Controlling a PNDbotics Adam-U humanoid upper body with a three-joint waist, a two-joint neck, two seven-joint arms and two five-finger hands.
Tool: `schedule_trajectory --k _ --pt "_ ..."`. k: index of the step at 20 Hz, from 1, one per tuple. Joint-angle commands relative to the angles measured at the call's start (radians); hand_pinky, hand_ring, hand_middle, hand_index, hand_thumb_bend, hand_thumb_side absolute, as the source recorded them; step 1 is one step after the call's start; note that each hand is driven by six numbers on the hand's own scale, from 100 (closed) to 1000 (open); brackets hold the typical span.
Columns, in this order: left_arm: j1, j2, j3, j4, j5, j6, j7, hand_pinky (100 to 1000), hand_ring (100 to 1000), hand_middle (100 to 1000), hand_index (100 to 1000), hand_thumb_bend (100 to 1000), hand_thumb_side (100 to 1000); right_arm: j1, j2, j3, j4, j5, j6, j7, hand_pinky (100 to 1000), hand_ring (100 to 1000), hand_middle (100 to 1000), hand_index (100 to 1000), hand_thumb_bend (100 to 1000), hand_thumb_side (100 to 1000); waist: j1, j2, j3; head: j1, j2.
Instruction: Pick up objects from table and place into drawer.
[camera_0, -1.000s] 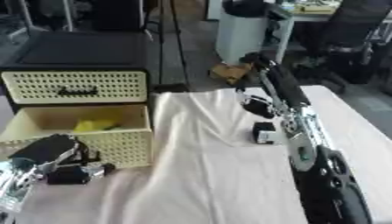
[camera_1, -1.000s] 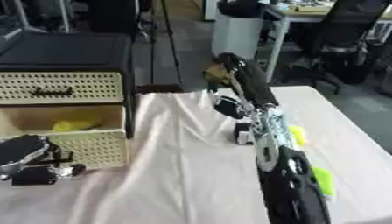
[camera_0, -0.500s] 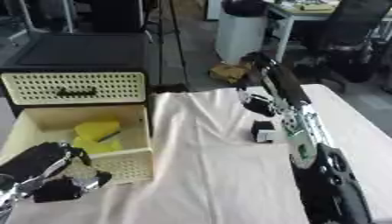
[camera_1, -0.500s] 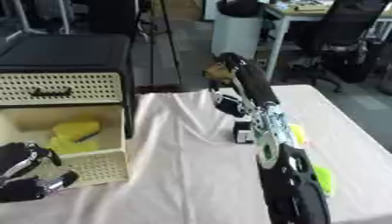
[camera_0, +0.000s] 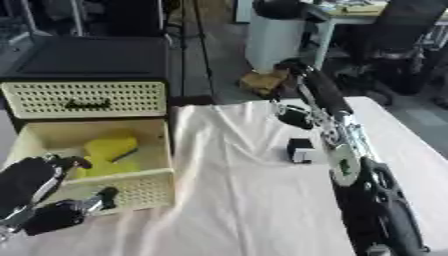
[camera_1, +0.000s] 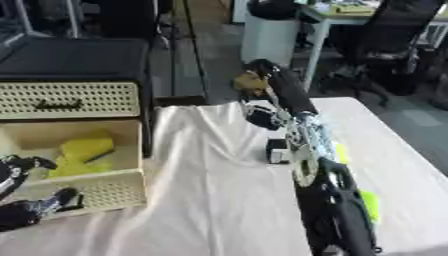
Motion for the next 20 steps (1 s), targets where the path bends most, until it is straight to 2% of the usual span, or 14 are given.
schedule_trajectory --k 1,5,11,15,20 --pt "-0.002 0.028 0.032 -0.062 0.070 0.024 0.014 100 100 100 739 546 1000 -0.077 -0.075 -0.031 0.129 -0.041 -0.021 0.101 888 967 881 883 172 277 0.002 -0.014 0.006 -0.006 0.008" --pt "0.016 0.031 0.062 -0.093 0.115 0.052 0.012 100 100 100 732 543 1000 -0.180 -0.139 -0.047 0.315 -0.026 -0.053 0.234 916 1000 918 895 220 266 0.004 -0.020 0.021 -0.017 0.016" --pt "0.047 0.031 0.092 -0.103 0.136 0.071 0.017 100 100 100 726 538 1000 -0.278 -0.191 -0.071 0.495 0.051 -0.016 0.326 941 1000 954 908 263 268 0.009 -0.026 0.033 -0.033 0.022" --pt "0.059 0.026 0.110 -0.107 0.143 0.084 0.030 100 100 100 723 539 1000 -0.303 -0.206 -0.082 0.581 0.094 0.033 0.350 948 1000 967 910 277 274 0.011 -0.028 0.036 -0.041 0.023" --pt "0.068 0.023 0.119 -0.110 0.146 0.092 0.034 100 100 100 723 538 1000 -0.298 -0.207 -0.091 0.641 0.135 0.087 0.326 948 1000 968 909 284 285 0.015 -0.030 0.041 -0.049 0.020"
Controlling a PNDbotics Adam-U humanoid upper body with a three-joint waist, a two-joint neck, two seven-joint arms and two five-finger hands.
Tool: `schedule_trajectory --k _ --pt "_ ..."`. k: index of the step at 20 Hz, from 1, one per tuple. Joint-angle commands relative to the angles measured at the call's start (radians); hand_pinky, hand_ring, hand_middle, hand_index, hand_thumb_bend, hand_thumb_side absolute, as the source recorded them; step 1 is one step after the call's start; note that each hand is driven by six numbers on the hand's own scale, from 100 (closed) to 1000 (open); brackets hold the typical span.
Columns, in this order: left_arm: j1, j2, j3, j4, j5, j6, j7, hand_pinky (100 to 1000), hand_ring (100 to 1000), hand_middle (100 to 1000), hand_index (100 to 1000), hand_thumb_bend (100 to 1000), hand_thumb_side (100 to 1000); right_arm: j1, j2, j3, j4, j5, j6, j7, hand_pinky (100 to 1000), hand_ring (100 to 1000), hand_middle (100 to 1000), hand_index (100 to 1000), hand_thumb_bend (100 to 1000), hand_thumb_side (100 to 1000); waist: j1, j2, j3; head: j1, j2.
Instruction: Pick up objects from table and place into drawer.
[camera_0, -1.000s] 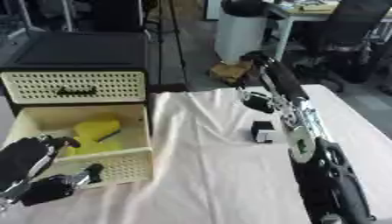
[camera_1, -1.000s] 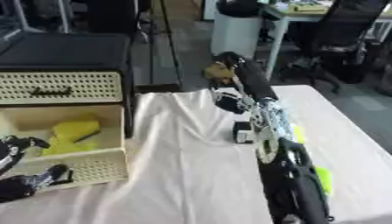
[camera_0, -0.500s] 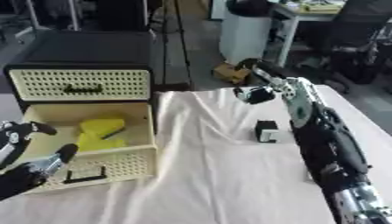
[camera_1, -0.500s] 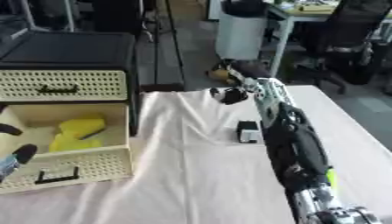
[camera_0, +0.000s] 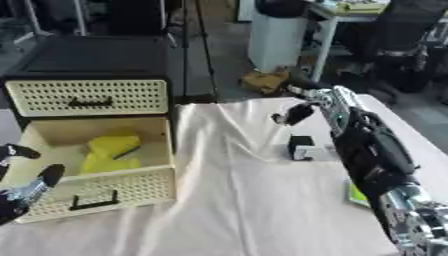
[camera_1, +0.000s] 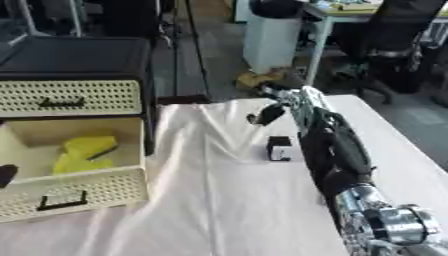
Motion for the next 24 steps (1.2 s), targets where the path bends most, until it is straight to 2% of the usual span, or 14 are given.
schedule_trajectory --k 1,2,3,9,12,17,24 --pt "-0.004 0.016 0.015 -0.020 0.004 0.006 0.002 100 100 100 722 537 1000 -0.022 -0.035 -0.007 0.024 0.025 0.028 -0.015 948 1000 968 909 285 288 0.007 -0.013 0.002 -0.006 0.003" --pt "-0.002 0.015 0.016 -0.020 0.005 0.007 0.002 100 100 100 722 537 1000 -0.020 -0.036 -0.008 0.035 0.028 0.036 -0.018 948 1000 967 908 297 247 0.008 -0.013 0.002 -0.007 0.003" --pt "-0.001 0.015 0.017 -0.021 0.005 0.007 0.001 100 100 100 722 537 1000 -0.020 -0.038 -0.009 0.045 0.028 0.044 -0.022 948 1000 967 908 282 291 0.009 -0.013 0.003 -0.008 0.004" --pt "0.003 0.012 0.020 -0.023 0.011 0.007 -0.004 100 100 100 720 535 1000 -0.016 -0.052 -0.006 0.101 0.039 0.117 -0.065 948 1000 973 906 301 306 0.011 -0.015 0.008 -0.009 0.003" --pt "0.004 0.012 0.021 -0.024 0.011 0.006 -0.004 100 100 100 720 536 1000 -0.014 -0.058 0.003 0.119 0.066 0.157 -0.104 967 1000 986 908 333 322 0.011 -0.015 0.009 -0.010 0.003" --pt "0.006 0.009 0.022 -0.025 0.010 0.007 -0.004 100 100 100 720 536 1000 -0.010 -0.064 0.013 0.155 0.122 0.237 -0.158 988 1000 985 910 334 351 0.010 -0.016 0.011 -0.011 0.004" --pt "0.007 0.007 0.023 -0.026 0.009 0.007 -0.006 100 100 100 720 535 1000 0.001 -0.071 0.042 0.237 0.083 0.307 -0.189 969 1000 976 915 317 396 0.008 -0.015 0.015 -0.012 0.004"
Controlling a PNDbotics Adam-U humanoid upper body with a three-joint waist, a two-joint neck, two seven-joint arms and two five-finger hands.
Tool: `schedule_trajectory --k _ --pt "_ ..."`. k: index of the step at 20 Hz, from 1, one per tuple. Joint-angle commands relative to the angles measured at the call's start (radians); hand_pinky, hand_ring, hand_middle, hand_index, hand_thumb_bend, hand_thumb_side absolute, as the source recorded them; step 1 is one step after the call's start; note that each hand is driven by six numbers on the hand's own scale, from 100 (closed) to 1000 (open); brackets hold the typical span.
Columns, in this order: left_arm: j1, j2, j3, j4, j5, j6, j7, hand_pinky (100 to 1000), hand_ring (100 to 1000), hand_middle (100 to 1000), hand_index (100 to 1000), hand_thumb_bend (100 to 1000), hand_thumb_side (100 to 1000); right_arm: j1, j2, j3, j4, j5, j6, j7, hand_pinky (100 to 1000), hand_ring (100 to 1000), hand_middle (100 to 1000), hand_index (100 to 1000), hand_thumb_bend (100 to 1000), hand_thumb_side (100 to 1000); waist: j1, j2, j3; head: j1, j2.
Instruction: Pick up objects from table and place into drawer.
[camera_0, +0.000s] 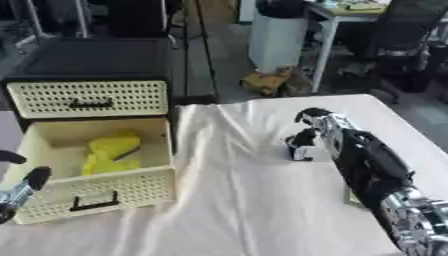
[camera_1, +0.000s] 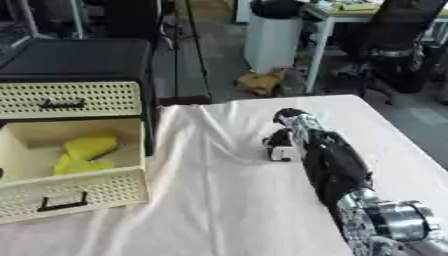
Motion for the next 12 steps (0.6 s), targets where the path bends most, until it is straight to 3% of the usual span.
schedule_trajectory --k 1,8,11,12 --pt "-0.007 0.008 0.010 -0.021 0.003 0.000 -0.002 100 100 100 720 535 1000 -0.014 -0.043 0.023 0.031 -0.027 0.030 -0.021 968 1000 976 915 316 399 0.003 -0.010 0.001 -0.003 0.004" --pt "-0.005 0.006 0.009 -0.022 0.002 -0.001 -0.003 100 100 100 720 536 1000 -0.014 -0.051 0.083 0.118 -0.098 0.058 -0.083 901 1000 972 915 297 402 0.002 -0.010 0.001 -0.005 0.004" --pt "-0.005 0.005 0.009 -0.022 0.001 -0.001 -0.003 100 100 100 720 536 1000 -0.014 -0.053 0.105 0.149 -0.132 0.057 -0.112 758 925 961 905 221 317 0.001 -0.010 0.001 -0.006 0.005" --pt "-0.004 0.005 0.009 -0.022 0.000 -0.001 -0.003 100 100 100 720 536 1000 -0.014 -0.054 0.113 0.159 -0.143 0.056 -0.122 758 925 961 905 221 317 0.001 -0.010 0.001 -0.006 0.005"
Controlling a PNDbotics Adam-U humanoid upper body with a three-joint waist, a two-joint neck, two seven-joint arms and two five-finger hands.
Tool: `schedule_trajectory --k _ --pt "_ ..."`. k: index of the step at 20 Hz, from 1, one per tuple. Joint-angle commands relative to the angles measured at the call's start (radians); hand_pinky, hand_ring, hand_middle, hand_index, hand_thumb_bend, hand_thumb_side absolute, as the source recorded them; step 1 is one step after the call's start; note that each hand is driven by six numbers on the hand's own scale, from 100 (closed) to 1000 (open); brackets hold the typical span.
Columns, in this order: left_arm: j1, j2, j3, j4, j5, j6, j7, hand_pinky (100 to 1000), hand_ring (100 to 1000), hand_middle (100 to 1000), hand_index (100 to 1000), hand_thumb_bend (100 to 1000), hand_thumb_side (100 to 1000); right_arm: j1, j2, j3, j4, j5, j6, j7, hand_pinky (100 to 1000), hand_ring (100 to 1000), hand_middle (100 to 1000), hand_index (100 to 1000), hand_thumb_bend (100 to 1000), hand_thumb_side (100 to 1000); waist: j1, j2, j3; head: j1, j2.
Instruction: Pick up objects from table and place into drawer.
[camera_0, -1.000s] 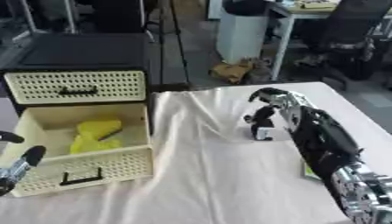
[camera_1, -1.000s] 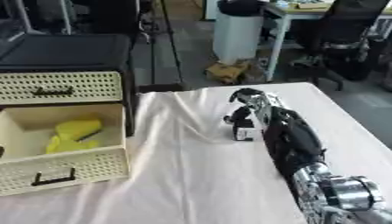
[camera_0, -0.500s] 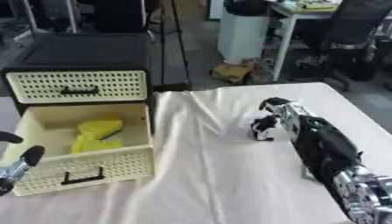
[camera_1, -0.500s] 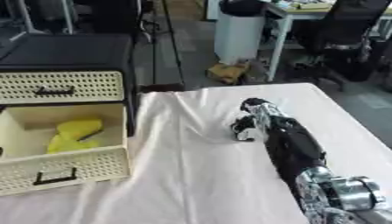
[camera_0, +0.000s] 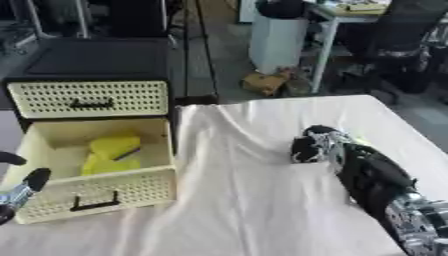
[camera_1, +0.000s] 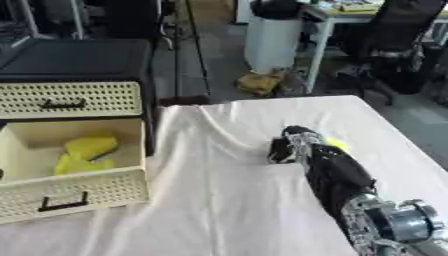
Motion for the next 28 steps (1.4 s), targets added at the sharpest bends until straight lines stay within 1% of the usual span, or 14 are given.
schedule_trajectory --k 1,2,3,5,6,7,8,11,14,17,19,21,24,28 --pt "-0.008 0.006 0.009 -0.022 0.000 0.001 -0.001 100 100 100 720 536 1000 -0.014 -0.034 0.027 0.031 -0.039 0.000 -0.035 643 841 948 893 111 183 0.003 -0.008 0.001 -0.003 0.005" --pt "-0.008 0.006 0.009 -0.022 0.000 0.001 -0.001 100 100 100 720 536 1000 -0.014 -0.034 0.033 0.038 -0.048 -0.002 -0.048 600 816 943 887 100 131 0.003 -0.008 0.001 -0.003 0.005" --pt "-0.008 0.005 0.009 -0.022 0.000 0.001 -0.001 100 100 100 720 536 1000 -0.015 -0.034 0.038 0.043 -0.056 -0.004 -0.062 553 788 938 883 100 100 0.003 -0.009 0.002 -0.003 0.005" --pt "-0.008 0.005 0.009 -0.022 0.000 0.001 -0.001 100 100 100 720 536 1000 -0.018 -0.035 0.045 0.043 -0.070 -0.010 -0.090 427 708 921 867 100 100 0.003 -0.009 0.002 -0.003 0.005" --pt "-0.008 0.005 0.009 -0.022 0.000 0.002 -0.001 100 100 100 720 536 1000 -0.018 -0.035 0.046 0.037 -0.073 -0.013 -0.103 427 708 921 867 100 100 0.003 -0.009 0.002 -0.002 0.005" --pt "-0.007 0.004 0.009 -0.022 -0.001 0.002 0.000 100 100 100 720 536 1000 -0.021 -0.035 0.044 0.024 -0.073 -0.017 -0.116 357 657 904 857 100 100 0.003 -0.009 0.002 -0.002 0.005" --pt "-0.007 0.004 0.010 -0.021 -0.001 0.002 0.000 100 100 100 720 537 1000 -0.022 -0.034 0.039 0.006 -0.068 -0.020 -0.127 319 626 890 852 100 100 0.003 -0.009 0.002 -0.001 0.005" --pt "-0.006 0.003 0.011 -0.021 -0.001 0.003 0.000 100 100 100 720 536 1000 -0.028 -0.026 0.006 -0.088 -0.026 -0.032 -0.136 253 585 859 841 100 100 0.003 -0.010 0.000 0.001 0.005" --pt "-0.005 0.003 0.013 -0.021 -0.002 0.005 0.002 100 100 100 720 536 1000 -0.029 -0.008 -0.040 -0.220 0.041 -0.061 -0.094 239 573 850 843 100 100 0.003 -0.012 -0.001 0.003 0.005" --pt "-0.003 0.003 0.014 -0.021 -0.002 0.006 0.002 100 100 100 720 536 1000 -0.029 0.015 -0.072 -0.352 0.102 -0.116 -0.027 242 570 848 849 100 100 0.004 -0.013 -0.002 0.007 0.005" --pt "-0.003 0.003 0.015 -0.022 -0.002 0.008 0.004 100 100 100 720 537 1000 -0.031 0.036 -0.068 -0.435 0.117 -0.188 0.009 243 572 843 848 100 100 0.004 -0.014 -0.001 0.008 0.004" --pt "-0.004 0.003 0.015 -0.022 -0.001 0.007 0.003 100 100 100 720 534 1000 -0.031 0.059 -0.060 -0.497 0.092 -0.253 0.037 242 571 842 846 100 100 0.005 -0.015 -0.001 0.010 0.004" --pt "-0.006 0.003 0.013 -0.021 0.001 0.005 0.000 100 100 100 720 534 1000 -0.038 0.104 -0.014 -0.568 0.025 -0.348 0.067 240 569 838 843 100 100 0.006 -0.015 0.000 0.007 0.003" --pt "-0.010 -0.001 0.010 -0.021 0.005 0.000 -0.005 100 100 100 720 529 1000 -0.048 0.184 0.054 -0.625 -0.046 -0.449 0.096 240 569 837 843 100 100 0.008 -0.015 0.004 0.006 0.002"
